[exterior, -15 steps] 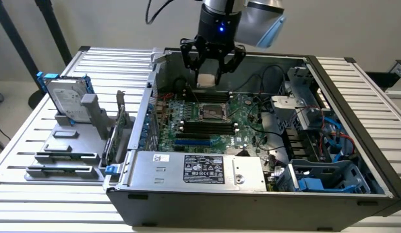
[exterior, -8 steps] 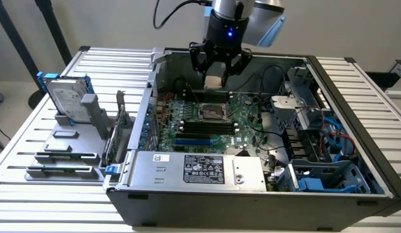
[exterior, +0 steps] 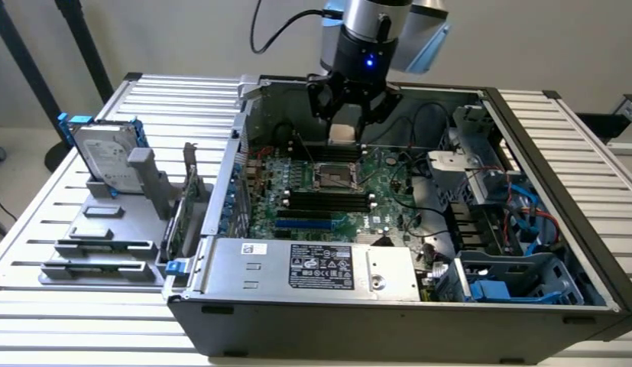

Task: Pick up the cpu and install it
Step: 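Pick up the cpu and move it towards the insertion slot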

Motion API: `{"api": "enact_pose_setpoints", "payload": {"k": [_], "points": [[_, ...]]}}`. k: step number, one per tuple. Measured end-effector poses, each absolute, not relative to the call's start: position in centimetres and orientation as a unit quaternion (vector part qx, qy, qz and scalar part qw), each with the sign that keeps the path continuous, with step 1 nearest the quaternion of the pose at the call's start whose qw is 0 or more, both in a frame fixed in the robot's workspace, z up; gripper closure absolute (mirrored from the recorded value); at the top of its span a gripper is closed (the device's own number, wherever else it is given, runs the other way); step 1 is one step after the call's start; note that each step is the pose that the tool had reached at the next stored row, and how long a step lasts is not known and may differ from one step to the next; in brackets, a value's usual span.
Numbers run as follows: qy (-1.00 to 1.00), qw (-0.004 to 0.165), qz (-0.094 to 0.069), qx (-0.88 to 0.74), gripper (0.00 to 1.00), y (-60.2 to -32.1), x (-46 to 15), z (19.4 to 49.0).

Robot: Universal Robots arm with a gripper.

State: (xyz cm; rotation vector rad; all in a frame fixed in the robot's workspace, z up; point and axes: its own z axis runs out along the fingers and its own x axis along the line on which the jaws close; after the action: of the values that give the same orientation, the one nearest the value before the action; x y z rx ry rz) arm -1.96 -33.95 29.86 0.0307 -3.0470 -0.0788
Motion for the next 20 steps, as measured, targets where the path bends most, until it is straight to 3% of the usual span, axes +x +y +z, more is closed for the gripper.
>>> {"api": "enact_pose_setpoints", "payload": {"k": [20], "points": [[-0.999, 0.038, -0.026, -0.001, 0.45, -33.8, -2.4, 26.0]]}}
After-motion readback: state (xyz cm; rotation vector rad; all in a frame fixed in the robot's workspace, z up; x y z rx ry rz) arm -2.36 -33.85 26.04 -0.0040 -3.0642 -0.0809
